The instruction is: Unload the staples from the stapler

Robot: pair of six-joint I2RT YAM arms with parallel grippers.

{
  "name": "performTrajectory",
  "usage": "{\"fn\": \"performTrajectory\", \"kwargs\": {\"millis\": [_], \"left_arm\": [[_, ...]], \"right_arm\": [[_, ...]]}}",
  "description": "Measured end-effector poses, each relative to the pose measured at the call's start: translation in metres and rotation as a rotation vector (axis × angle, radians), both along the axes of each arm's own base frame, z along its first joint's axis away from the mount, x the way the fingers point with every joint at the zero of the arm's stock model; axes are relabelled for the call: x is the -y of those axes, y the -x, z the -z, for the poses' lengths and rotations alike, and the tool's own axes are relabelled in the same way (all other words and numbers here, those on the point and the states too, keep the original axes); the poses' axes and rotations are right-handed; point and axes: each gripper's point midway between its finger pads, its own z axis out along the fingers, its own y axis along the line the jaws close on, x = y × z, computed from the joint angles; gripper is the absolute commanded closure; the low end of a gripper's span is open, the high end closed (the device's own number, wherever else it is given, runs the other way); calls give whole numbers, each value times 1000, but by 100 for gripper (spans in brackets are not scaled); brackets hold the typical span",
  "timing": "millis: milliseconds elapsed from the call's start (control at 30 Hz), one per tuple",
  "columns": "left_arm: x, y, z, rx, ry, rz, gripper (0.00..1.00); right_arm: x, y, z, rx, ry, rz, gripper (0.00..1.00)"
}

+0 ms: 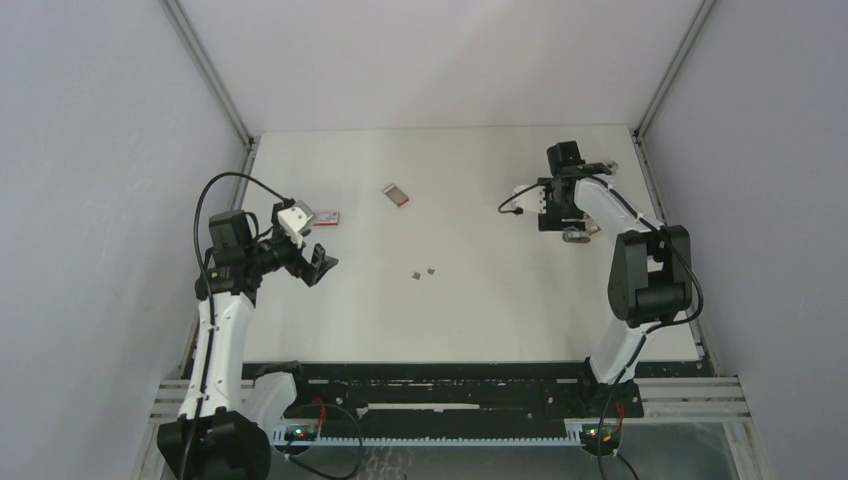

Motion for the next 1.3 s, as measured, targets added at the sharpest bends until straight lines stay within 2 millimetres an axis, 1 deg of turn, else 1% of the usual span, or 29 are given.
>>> {"fn": "performTrajectory", "kwargs": {"millis": [167,200,267,400,500,567,700,767,833,900,1000,1167,1300], "left_arm": [[0,0,0,0,0,0,0],[0,0,0,0,0,0,0],[0,0,0,1,0,0,0],[0,0,0,2,0,0,0],[0,0,-1,3,0,0,0],[0,0,-1,5,0,-1,0],[-1,1,-3,15,-2,-2,0],[-1,1,-4,17,-2,0,0],[-1,1,-4,16,-2,-1,0],[-1,1,-4,17,-3,-1,0],[-1,1,-4,18,-4,-1,0],[-1,1,-4,18,-4,-1,0],[-1,1,-3,18,-4,-1,0]], "right_arm": [[-15,-18,-30,96,-90,24,3],[-18,-21,-36,114,-110,34,0],[-24,-29,-51,159,-154,55,0],[-29,-46,-74,232,-210,109,0],[-29,-68,-88,287,-234,170,0],[-27,-89,-93,321,-252,237,0],[-20,-127,-90,363,-305,410,0],[-14,-139,-85,376,-333,507,0],[-7,-147,-78,381,-367,609,0],[-1,-149,-69,374,-408,718,0],[9,-144,-60,354,-479,873,0],[26,-139,-54,331,-664,1146,0],[43,-139,-49,318,-805,1333,0]]}}
